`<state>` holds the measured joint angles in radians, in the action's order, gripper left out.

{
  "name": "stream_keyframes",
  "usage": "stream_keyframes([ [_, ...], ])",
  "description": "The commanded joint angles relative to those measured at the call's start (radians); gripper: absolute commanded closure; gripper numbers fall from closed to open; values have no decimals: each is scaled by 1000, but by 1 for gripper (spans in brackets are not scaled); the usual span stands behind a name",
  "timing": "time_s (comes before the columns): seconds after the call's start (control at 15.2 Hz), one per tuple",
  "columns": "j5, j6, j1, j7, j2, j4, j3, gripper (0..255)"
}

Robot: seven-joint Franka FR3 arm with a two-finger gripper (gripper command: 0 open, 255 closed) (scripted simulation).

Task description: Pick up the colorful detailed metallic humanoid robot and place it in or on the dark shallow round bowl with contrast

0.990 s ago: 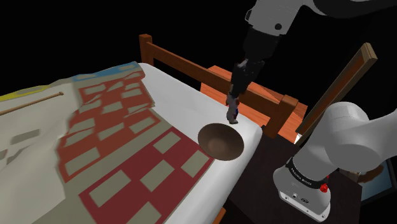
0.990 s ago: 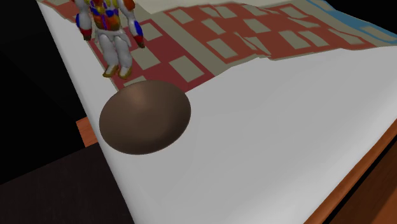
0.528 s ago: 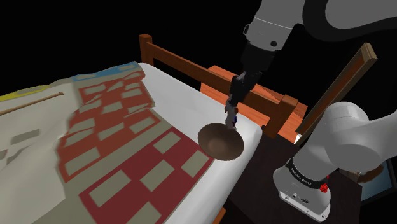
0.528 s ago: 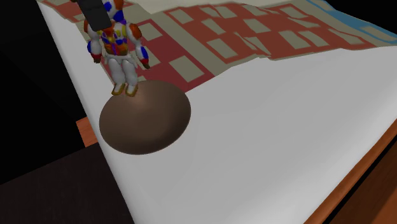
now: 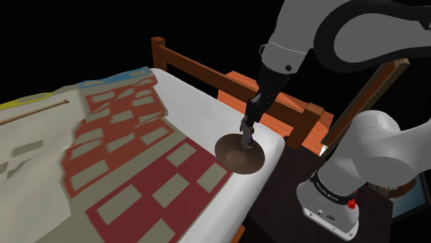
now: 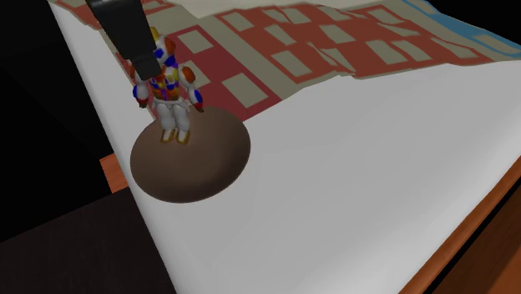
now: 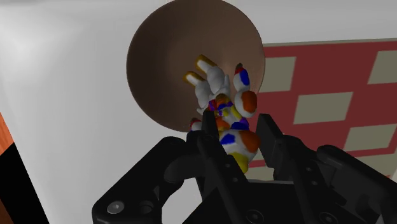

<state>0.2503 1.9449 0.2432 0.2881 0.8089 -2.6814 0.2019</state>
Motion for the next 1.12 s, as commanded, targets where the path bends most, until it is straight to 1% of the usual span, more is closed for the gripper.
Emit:
stream_keyframes([
  [0.0,4,31,1,-5,-7,-24,3,255],
  [0.4,20,120,7,-14,-30,-90,16,255],
  [0.86,20,120,7,-14,-30,-90,16,255],
  [0.92,20,120,7,-14,-30,-90,16,0],
  [1.06,20,120,7,-14,-30,-90,16,0],
])
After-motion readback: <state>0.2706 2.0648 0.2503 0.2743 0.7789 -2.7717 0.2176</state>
